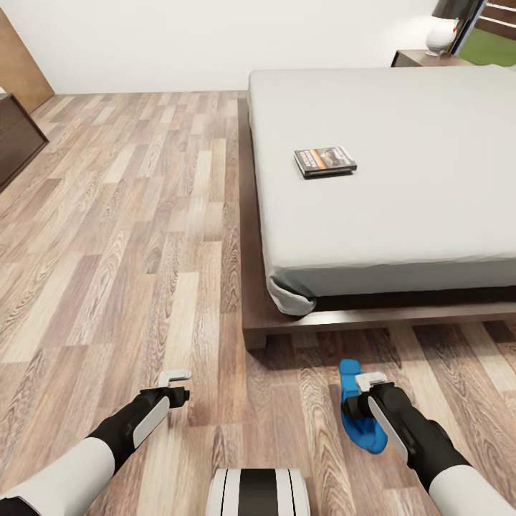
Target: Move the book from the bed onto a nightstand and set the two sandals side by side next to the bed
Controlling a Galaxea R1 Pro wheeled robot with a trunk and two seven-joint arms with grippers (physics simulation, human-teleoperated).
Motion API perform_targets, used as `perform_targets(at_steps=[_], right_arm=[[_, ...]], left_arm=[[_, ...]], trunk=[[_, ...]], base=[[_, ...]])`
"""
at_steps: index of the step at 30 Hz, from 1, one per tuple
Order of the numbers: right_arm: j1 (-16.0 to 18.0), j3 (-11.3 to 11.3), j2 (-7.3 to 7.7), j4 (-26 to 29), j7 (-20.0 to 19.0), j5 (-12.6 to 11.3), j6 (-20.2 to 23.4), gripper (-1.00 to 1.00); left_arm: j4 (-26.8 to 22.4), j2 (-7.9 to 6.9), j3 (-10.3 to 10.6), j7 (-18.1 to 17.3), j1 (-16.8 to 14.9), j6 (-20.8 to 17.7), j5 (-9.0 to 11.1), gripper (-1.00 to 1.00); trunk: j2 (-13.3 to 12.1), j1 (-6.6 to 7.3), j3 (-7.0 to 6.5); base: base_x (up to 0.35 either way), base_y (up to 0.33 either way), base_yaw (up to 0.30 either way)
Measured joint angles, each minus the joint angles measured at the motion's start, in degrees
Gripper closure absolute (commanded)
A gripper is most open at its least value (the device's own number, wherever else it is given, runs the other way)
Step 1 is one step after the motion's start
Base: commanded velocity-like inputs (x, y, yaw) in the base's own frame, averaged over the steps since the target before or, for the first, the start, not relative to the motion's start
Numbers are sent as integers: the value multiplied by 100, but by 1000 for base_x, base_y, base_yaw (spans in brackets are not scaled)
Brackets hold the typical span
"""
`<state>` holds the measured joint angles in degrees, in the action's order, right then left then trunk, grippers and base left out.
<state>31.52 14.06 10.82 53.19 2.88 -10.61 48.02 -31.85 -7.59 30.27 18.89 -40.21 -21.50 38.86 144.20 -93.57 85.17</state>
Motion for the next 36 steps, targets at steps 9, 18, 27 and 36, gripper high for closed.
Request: perform_targets(at_steps=[9, 18, 27, 36], right_arm=[[46, 7, -203, -969, 5, 37, -563, 100], [96, 16, -258, -1053, -17, 58, -1097, 100], [349, 27, -306, -1269, -12, 72, -1371, 100], [897, 18, -600, -2373, -15, 81, -1869, 100]], left_arm=[[0, 4, 9, 5, 0, 0, 0, -100], [0, 10, 10, 7, 0, 0, 0, -100], [0, 18, 14, 7, 0, 8, 0, -100], [0, 21, 25, 7, 0, 9, 0, -100]], trunk=[[0, 0, 0], [0, 0, 0], [0, 0, 0], [0, 0, 0]], base=[[0, 0, 0], [0, 0, 0], [0, 0, 0], [0, 0, 0]])
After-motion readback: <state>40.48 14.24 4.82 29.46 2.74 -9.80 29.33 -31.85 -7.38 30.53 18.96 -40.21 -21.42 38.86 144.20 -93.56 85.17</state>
